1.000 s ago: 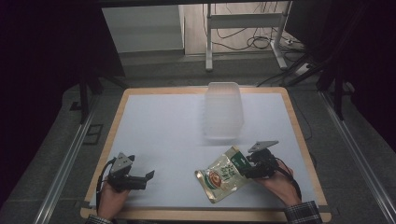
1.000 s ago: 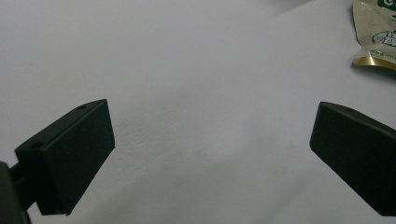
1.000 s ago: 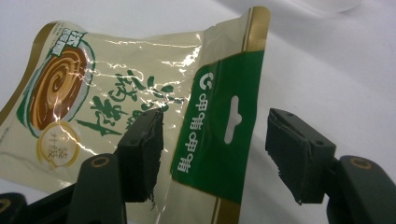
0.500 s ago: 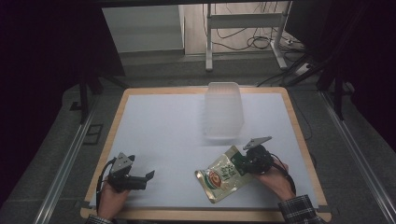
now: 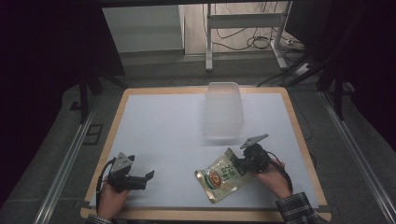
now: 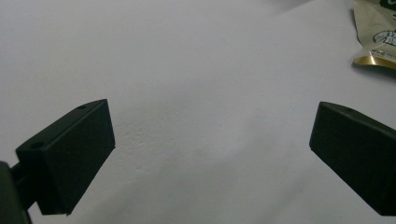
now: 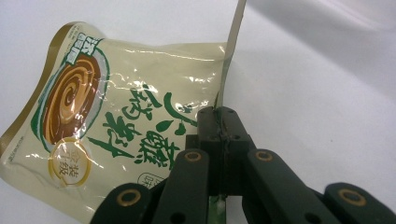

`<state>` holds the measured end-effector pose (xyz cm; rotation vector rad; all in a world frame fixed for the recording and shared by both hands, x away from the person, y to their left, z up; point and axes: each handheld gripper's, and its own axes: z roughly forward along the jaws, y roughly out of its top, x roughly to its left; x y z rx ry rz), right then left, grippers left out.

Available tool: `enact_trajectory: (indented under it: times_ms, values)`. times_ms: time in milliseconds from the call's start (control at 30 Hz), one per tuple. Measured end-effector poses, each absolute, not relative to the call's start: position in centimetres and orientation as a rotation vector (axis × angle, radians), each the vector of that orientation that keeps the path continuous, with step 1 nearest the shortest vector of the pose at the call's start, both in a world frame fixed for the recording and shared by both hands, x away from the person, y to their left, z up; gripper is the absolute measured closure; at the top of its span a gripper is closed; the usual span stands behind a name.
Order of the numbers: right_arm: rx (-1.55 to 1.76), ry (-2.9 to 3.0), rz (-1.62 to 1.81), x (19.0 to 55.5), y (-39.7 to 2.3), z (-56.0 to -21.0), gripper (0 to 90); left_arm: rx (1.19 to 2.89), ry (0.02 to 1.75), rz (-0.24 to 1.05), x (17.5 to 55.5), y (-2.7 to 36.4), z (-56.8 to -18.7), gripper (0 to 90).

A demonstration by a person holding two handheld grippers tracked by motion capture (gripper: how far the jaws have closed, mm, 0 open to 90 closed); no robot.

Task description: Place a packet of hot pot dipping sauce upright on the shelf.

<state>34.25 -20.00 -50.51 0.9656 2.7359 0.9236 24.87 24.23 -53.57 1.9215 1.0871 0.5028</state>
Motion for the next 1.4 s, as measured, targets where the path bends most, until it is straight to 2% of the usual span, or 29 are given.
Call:
enact_trajectory:
  times_ms: [633, 1400]
  values:
    - [0.821, 2.661, 0.967, 33.0, -19.1, -46.9, 88.4, 1.912, 1.092, 0.505, 24.9, 24.3, -53.5, 0.0]
    - [0.582, 2.703, 1.057, 32.5, -15.2, -40.8, 88.7, 1.907, 1.086, 0.507, 25.0, 24.3, -53.5, 0.0]
